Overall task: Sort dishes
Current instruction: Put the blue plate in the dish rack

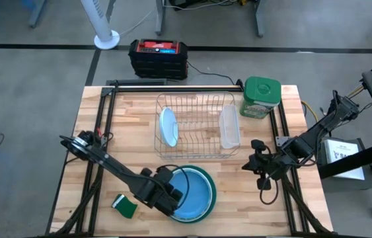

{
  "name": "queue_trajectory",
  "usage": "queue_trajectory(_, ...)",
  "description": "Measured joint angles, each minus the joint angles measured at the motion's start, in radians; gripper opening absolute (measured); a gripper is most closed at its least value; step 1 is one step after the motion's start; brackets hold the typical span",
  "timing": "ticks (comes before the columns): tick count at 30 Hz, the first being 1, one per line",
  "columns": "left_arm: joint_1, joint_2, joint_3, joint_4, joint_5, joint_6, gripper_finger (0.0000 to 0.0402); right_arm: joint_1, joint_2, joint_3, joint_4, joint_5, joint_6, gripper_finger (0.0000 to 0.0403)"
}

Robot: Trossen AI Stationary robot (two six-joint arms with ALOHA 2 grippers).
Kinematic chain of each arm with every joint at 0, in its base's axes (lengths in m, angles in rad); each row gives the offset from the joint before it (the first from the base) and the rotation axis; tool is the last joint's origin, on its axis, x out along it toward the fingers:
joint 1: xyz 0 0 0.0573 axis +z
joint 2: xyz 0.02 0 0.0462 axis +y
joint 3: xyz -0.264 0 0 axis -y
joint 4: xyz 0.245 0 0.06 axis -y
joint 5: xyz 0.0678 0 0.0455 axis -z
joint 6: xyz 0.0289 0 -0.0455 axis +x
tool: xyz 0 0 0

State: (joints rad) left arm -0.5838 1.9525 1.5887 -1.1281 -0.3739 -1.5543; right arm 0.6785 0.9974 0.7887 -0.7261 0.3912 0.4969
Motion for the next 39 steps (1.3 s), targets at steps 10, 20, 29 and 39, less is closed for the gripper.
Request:
queue_trajectory(10, 0.0, 0.01, 0.0, 0.013, 0.0, -0.017, 0.0128, 0.0, 0.0, 0.0, 0.001, 0.0, 0.0, 0.0019)
queue_trajectory(20, 0.0, 0.01, -0.002, 0.016, -0.006, -0.018, 0.0158, 0.0, 0.0, 0.0, 0.004, 0.001, 0.0, 0.0021)
queue_trajectory(29, 0.0, 0.01, -0.047, 0.073, -0.009, -0.018, 0.0158, 0.0, 0.0, 0.0, 0.005, 0.002, -0.001, 0.0029)
queue_trajectory(39, 0.0, 0.01, -0.075, 0.082, -0.009, -0.03, 0.0158, 0.0, 0.0, 0.0, 0.007, 0.002, 0.0, 0.0035)
